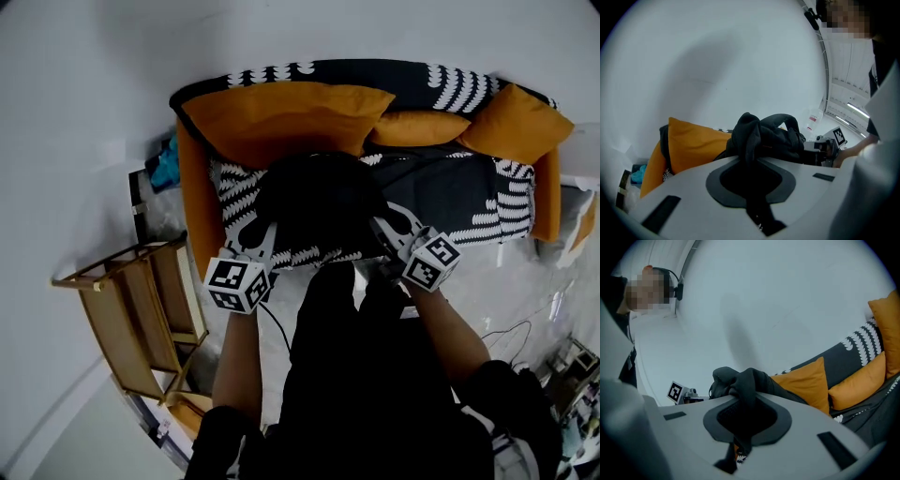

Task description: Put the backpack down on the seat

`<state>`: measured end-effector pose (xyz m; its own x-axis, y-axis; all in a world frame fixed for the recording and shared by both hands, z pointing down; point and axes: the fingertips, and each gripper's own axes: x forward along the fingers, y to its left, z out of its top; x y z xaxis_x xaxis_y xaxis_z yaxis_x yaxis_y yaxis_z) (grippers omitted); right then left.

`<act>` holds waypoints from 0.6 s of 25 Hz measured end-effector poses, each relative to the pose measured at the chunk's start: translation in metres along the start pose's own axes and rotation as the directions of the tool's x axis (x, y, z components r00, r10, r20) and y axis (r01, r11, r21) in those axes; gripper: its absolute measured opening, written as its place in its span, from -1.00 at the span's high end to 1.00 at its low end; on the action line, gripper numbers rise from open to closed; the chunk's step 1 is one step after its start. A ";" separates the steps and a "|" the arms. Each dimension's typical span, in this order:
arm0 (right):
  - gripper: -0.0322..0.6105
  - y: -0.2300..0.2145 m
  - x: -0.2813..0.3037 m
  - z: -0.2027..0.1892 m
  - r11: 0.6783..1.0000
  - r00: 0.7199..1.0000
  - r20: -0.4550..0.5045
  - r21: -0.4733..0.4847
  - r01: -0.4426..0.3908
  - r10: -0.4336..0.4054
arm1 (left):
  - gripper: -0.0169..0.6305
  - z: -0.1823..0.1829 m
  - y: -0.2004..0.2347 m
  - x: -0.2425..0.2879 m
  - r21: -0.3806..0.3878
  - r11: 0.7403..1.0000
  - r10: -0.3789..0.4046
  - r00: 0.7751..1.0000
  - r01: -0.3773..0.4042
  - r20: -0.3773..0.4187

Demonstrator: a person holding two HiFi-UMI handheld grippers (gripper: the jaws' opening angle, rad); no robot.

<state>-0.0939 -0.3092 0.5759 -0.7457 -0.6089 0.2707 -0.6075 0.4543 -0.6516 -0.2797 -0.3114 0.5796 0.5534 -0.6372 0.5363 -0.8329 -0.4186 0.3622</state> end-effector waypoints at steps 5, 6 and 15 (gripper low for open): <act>0.76 -0.024 0.016 0.004 1.000 0.999 0.034 0.026 0.017 -0.017 | 0.82 0.005 0.012 0.031 0.000 1.000 -0.026 1.000 0.026 -0.014; 0.76 -0.029 0.021 0.006 0.999 0.999 0.042 0.032 0.026 -0.027 | 0.82 0.007 0.017 0.036 0.004 1.000 -0.026 0.999 0.026 -0.019; 0.76 -0.080 0.061 0.018 0.988 0.988 0.032 0.037 0.153 -0.154 | 0.82 0.014 0.055 0.092 0.006 1.000 -0.021 0.999 0.022 -0.047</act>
<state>-0.0854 -0.3944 0.6318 -0.6340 -0.6922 0.3448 -0.7037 0.3315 -0.6284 -0.2748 -0.4021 0.6377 0.5709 -0.5969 0.5637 -0.8207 -0.4360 0.3694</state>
